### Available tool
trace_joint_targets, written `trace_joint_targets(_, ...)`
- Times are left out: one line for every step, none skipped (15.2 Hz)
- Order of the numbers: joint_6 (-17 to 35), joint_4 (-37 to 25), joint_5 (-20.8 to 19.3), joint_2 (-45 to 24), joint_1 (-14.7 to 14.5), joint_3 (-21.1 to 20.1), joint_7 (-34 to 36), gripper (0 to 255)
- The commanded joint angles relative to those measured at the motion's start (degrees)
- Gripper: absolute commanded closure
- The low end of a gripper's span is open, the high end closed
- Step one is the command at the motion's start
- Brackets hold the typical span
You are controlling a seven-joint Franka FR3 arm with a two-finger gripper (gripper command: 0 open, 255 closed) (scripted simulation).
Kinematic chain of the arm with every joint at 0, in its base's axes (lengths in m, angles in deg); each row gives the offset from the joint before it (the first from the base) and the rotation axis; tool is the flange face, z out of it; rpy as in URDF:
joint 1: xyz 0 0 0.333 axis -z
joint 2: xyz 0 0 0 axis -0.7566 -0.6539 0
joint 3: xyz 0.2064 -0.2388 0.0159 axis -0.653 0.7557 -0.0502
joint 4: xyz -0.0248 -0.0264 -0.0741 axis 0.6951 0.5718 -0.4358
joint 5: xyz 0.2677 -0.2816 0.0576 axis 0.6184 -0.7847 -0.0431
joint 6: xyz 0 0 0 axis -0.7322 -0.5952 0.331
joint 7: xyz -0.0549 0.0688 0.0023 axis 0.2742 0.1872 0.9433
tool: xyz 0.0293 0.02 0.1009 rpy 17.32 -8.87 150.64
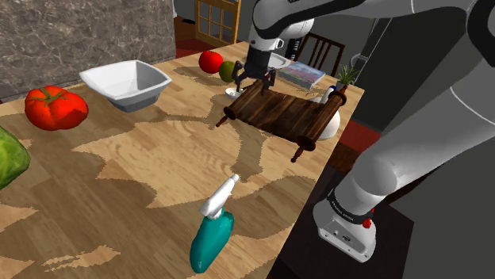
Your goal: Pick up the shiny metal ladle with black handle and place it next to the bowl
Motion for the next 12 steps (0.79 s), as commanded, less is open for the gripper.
trace_joint_targets(2.6, -2.5, -1.3, -4.0, 1.1, -0.1, 4.0, 0)
trace_joint_targets(3.7, -3.6, -2.0, -5.7, 1.5, 0.0, 6.0, 0)
trace_joint_targets(4.8, -4.7, -2.7, -7.4, 1.9, 0.1, 8.0, 0)
trace_joint_targets(5.7, -5.9, -3.5, -9.0, 2.3, 0.3, 9.9, 0)
trace_joint_targets(6.6, -7.1, -4.2, -10.7, 2.6, 0.6, 11.8, 0)
trace_joint_targets(7.4, -8.3, -5.0, -12.2, 3.0, 0.8, 13.8, 0)
trace_joint_targets(8.2, -9.5, -5.7, -13.8, 3.3, 1.2, 15.7, 0)
trace_joint_targets(8.9, -10.7, -6.4, -15.3, 3.5, 1.5, 17.5, 0)
trace_joint_targets(9.6, -12.0, -7.1, -16.8, 3.8, 2.0, 19.4, 0)
trace_joint_targets(10.2, -13.2, -7.8, -18.3, 4.0, 2.4, 21.2, 0)
trace_joint_targets(10.7, -14.5, -8.5, -19.7, 4.2, 2.9, 23.1, 0)
trace_joint_targets(11.3, -15.8, -9.1, -21.1, 4.4, 3.5, 24.8, 0)
